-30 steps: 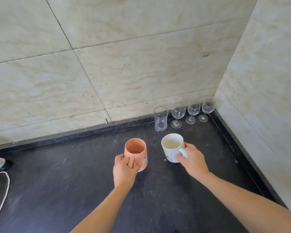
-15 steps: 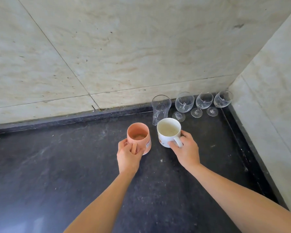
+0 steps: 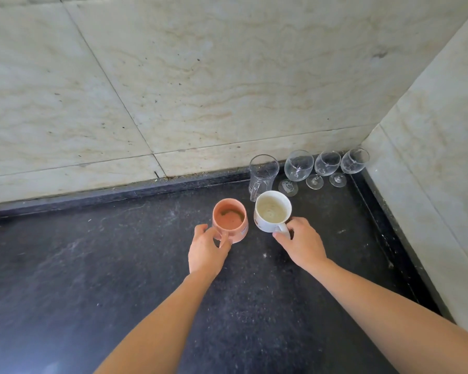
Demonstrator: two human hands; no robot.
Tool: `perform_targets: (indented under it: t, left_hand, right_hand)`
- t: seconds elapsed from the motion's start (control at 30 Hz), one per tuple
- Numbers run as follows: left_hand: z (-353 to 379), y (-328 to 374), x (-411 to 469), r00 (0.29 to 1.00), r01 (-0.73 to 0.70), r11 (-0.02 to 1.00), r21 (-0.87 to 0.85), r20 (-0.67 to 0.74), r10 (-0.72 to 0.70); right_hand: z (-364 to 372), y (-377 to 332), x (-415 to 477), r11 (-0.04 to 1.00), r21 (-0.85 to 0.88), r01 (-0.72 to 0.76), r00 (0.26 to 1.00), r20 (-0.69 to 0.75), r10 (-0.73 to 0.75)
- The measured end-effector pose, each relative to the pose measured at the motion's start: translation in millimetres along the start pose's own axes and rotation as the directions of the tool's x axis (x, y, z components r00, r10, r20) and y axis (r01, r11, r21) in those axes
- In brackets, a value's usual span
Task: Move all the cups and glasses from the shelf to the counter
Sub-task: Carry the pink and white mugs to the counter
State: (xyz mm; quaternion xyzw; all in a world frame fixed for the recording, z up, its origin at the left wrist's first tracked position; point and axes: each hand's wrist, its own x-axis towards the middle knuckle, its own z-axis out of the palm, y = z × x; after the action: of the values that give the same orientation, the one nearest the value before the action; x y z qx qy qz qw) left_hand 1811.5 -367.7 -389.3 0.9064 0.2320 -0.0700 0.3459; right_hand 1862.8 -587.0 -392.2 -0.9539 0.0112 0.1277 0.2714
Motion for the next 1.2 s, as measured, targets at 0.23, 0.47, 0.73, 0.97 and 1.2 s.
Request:
perform_targets:
  t: [0.23,0.47,0.73,0.97,1.2]
  left_hand:
    - [-75,0,-26,0.992,-0.107,0.991,0.085,-0.061,0.113]
    - [-151,-26,-93,0.958,-0.106,0.974,0.198,-0.243,0.153]
    - [-186,-91,-243,0.823,0.176,0.944,0.278,-0.568,0.014]
    - [-168,-140,-433,0.636,0.503,0.835,0.222,-0.749,-0.184]
    - [-153,-166,-635,0.361,0.81,0.575,0.113,-0.87,-0.337]
  right_hand:
    - [-41,-53,-19,0.98,-0.154,0.129,0.981,-0.127,-0.149]
    - [-46,-146,-51,0.805,-0.238,0.543,0.826,-0.021,-0.563]
    - [-19,-207,-140,0.384,-0.203,0.901,0.421,0.189,-0.887]
    - [32,-230,-269,-0.079,-0.02,0.997,-0.07,0.292,-0.954]
    - [63,-257,-457,-0.497,0.116,0.86,-0.51,0.223,-0.831]
